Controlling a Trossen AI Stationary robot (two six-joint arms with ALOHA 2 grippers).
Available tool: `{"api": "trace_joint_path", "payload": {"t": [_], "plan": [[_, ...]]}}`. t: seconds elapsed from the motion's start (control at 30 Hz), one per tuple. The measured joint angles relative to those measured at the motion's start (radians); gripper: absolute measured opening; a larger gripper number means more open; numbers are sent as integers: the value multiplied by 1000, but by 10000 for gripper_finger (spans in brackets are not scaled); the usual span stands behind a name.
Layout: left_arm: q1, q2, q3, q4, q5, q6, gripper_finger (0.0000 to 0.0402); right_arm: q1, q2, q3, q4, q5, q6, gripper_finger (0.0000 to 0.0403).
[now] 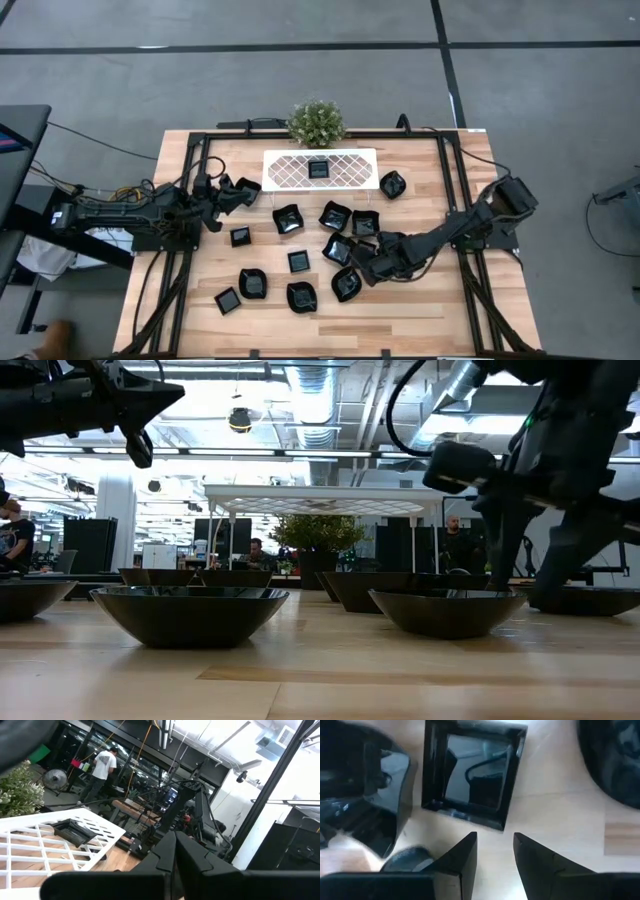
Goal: Pick & Place Mini shaped plates
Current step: Stack the square plate on top of the square plate on the shelf
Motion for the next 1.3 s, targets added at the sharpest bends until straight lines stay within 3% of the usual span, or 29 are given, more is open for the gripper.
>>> {"api": "trace_joint_path", "payload": {"t": [1.3], "plan": [[0,0,0,19,0,0,12,-2,0,56,-23,-24,37,123]]}}
